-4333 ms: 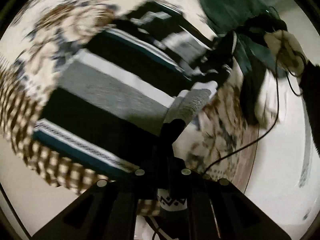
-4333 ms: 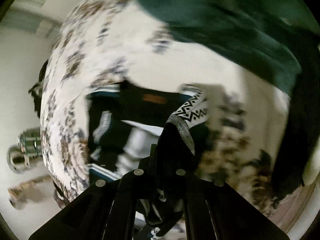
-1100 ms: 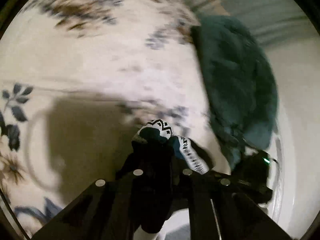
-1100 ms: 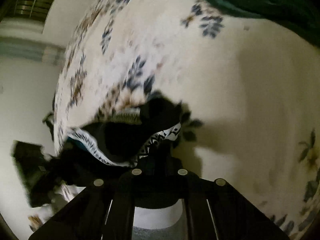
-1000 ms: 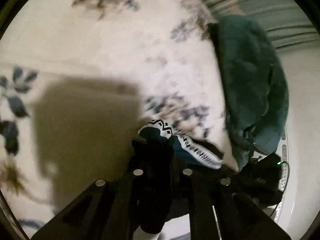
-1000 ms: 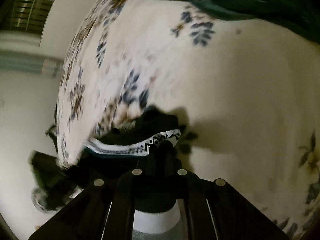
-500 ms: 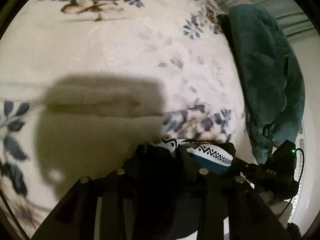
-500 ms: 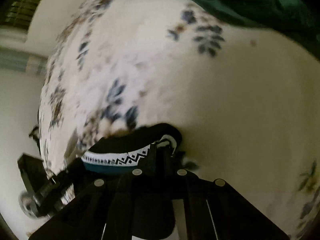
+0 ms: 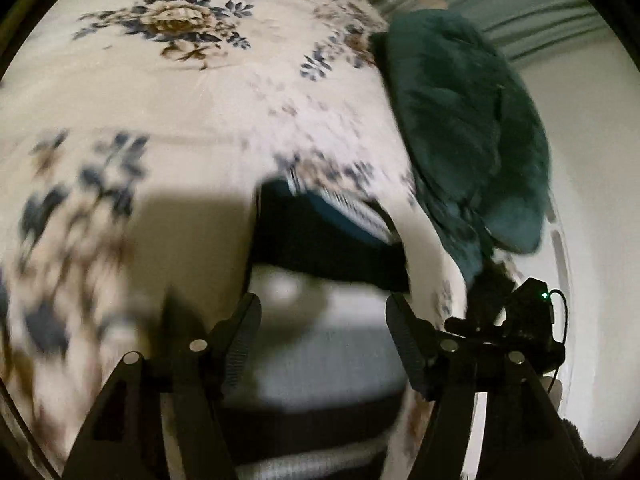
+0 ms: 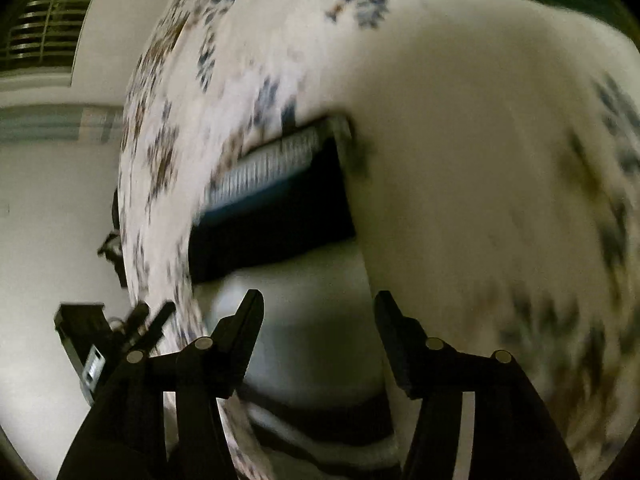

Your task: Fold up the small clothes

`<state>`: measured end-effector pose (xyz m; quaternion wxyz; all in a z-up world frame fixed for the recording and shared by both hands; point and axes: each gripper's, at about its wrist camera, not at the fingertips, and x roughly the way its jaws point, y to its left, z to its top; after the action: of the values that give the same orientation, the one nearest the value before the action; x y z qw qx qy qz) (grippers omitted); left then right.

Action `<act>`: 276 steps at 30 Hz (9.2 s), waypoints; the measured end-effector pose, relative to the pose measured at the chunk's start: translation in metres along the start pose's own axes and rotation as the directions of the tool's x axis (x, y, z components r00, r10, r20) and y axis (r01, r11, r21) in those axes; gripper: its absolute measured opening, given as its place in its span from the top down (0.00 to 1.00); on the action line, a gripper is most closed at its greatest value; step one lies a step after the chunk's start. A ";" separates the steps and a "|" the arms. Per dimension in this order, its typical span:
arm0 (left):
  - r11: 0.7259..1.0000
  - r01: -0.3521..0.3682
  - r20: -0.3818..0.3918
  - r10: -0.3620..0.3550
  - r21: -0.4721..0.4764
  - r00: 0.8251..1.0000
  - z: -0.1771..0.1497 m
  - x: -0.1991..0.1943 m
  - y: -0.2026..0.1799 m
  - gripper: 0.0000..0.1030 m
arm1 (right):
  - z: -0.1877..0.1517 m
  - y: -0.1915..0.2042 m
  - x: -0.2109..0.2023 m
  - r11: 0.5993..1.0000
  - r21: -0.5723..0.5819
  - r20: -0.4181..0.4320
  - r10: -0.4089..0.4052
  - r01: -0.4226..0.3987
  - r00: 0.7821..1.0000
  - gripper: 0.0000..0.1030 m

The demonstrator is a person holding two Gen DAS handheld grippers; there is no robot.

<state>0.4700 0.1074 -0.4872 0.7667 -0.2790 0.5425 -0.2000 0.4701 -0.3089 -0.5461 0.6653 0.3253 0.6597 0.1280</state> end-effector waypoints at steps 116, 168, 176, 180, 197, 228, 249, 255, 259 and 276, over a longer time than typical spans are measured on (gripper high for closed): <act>0.955 -0.232 -0.067 0.247 0.185 0.967 0.082 0.118 -0.020 0.87 | 0.081 0.005 0.047 0.998 -0.037 0.193 0.049 -0.043 0.980 0.69; 0.902 0.172 0.132 -0.129 -0.395 0.983 -0.078 0.011 0.039 0.71 | -0.009 -0.013 0.074 0.965 0.021 0.015 0.260 -0.260 0.966 0.81; 0.961 0.012 -0.197 -0.069 -0.277 0.978 -0.117 0.006 0.062 0.61 | -0.193 -0.049 0.054 0.971 0.186 -0.015 0.158 -0.152 0.987 0.79; 0.940 -0.024 -0.172 -0.037 -0.340 0.984 -0.135 0.013 0.077 0.33 | -0.189 -0.071 0.075 0.975 0.216 -0.099 0.084 -0.061 0.992 0.50; 0.843 -0.475 -0.047 0.480 -0.252 0.876 -0.235 -0.028 0.101 0.14 | -0.078 0.001 -0.023 0.960 -0.239 0.083 -0.129 0.145 0.988 0.42; 0.911 -0.341 0.044 0.360 -0.231 0.932 -0.073 0.017 0.060 0.86 | -0.008 0.061 0.019 0.859 -0.383 0.227 -0.269 0.340 0.936 0.89; 0.903 -0.295 0.011 0.314 -0.312 0.949 -0.126 -0.024 0.057 0.44 | -0.079 -0.067 0.016 0.995 -0.046 -0.234 -0.100 0.092 0.967 0.47; 0.906 -0.316 -0.031 0.320 -0.284 0.947 -0.149 -0.011 0.043 0.44 | -0.121 -0.075 0.024 0.997 -0.015 -0.172 -0.074 0.073 0.982 0.87; 0.912 -0.330 -0.043 0.330 -0.243 0.943 -0.152 -0.003 0.038 0.43 | -0.125 -0.069 -0.014 0.993 -0.016 -0.064 -0.117 0.116 0.991 0.91; 0.955 -0.136 -0.053 0.126 -0.265 0.991 -0.162 -0.002 0.057 0.33 | -0.066 -0.087 0.025 0.995 -0.057 -0.183 0.067 -0.078 0.981 0.24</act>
<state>0.3165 0.1180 -0.5639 0.7239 -0.3398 0.5952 -0.0784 0.3863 -0.3417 -0.6130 0.6074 0.3148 0.7008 0.2022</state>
